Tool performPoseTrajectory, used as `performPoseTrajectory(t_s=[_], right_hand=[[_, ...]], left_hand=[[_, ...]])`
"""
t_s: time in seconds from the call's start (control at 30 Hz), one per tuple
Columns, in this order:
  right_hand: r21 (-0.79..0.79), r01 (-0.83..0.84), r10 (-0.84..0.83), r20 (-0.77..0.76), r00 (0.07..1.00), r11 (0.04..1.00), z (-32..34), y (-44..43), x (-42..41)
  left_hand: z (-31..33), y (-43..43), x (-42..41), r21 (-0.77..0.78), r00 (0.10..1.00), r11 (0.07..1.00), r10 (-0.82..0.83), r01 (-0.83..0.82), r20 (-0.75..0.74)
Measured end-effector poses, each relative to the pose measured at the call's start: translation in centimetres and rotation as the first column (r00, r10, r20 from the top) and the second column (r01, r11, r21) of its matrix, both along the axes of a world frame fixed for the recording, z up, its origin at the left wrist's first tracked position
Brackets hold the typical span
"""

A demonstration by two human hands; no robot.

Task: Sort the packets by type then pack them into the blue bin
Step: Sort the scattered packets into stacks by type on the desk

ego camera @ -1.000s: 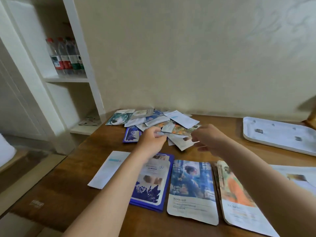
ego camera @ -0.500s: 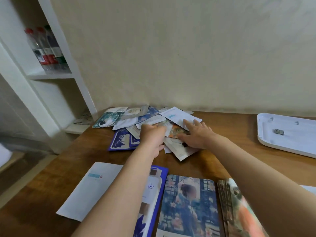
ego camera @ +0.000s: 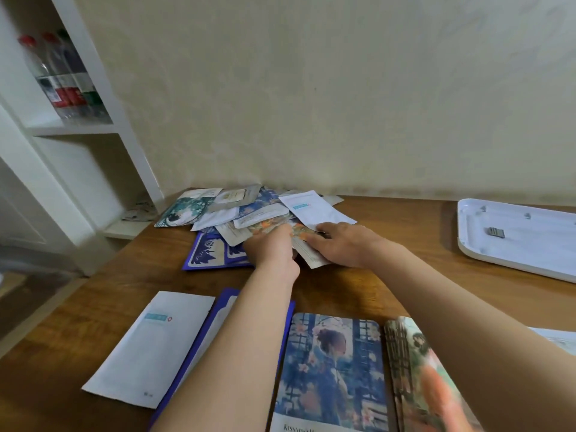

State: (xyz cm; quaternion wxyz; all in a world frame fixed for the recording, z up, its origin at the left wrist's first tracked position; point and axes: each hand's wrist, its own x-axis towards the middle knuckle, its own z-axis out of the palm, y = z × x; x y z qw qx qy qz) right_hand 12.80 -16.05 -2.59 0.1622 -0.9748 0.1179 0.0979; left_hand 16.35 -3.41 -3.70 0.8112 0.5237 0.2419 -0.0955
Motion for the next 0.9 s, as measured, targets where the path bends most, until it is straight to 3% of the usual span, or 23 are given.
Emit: performPoseTrajectory(t_s=[0.13,0.3,0.43,0.7,0.8,0.9], right_hand=[[0.081,0.011,-0.012,0.019,1.000,0.997,0.5,-0.1,-0.6],[0.172,0.026,-0.031,0.025,0.999,0.985,0.5,-0.7,-0.5],[0.184,0.010,-0.014,0.019,1.000,0.983,0.3,-1.1,-1.2],[0.224,-0.117,0.096,0.106,0.990,0.967,1.2,-2.4,-2.5],[0.341,-0.078,0.037,0.123,0.992,0.937,1.2,-3.2,-2.7],[0.475,0.018,-0.149,0.239,0.960,0.880,1.0,-3.9,-2.9]], left_hand=[[0.7,-0.2,-0.7,-0.134,0.996,0.989,0.051,-0.060,-0.066],[1.8,-0.3,-1.1,-0.242,0.989,0.962,-0.143,0.129,-0.041],[1.8,-0.3,-0.8,-0.163,0.934,0.924,-0.355,0.346,-0.030],[0.1,-1.0,0.7,0.175,0.888,0.871,-0.450,0.460,-0.094],[-0.5,-1.4,1.1,0.234,0.889,0.858,-0.448,0.457,-0.095],[-0.8,-1.3,0.9,0.246,0.889,0.856,-0.454,0.456,-0.067]])
